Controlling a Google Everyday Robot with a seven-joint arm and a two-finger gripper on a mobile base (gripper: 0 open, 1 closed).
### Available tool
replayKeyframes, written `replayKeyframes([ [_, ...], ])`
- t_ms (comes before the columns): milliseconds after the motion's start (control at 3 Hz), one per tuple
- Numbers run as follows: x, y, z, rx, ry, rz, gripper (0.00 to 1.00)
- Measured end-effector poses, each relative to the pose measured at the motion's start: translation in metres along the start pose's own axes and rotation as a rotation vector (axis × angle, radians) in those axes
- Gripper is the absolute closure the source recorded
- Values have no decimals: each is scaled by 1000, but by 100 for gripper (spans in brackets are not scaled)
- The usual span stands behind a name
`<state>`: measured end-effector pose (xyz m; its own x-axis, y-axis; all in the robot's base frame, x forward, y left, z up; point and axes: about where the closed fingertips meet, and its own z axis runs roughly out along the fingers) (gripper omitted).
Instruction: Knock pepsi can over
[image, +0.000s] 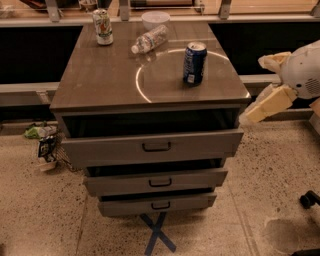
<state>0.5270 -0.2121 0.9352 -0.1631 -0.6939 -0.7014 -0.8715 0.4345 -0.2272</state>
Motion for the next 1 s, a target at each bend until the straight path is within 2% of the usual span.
replayKeyframes([
  [333, -2, -25, 30, 30, -177, 40, 0],
  [667, -1, -51, 58, 73, -283, 129, 0],
  [1000, -12, -83, 84, 109, -383, 222, 0],
])
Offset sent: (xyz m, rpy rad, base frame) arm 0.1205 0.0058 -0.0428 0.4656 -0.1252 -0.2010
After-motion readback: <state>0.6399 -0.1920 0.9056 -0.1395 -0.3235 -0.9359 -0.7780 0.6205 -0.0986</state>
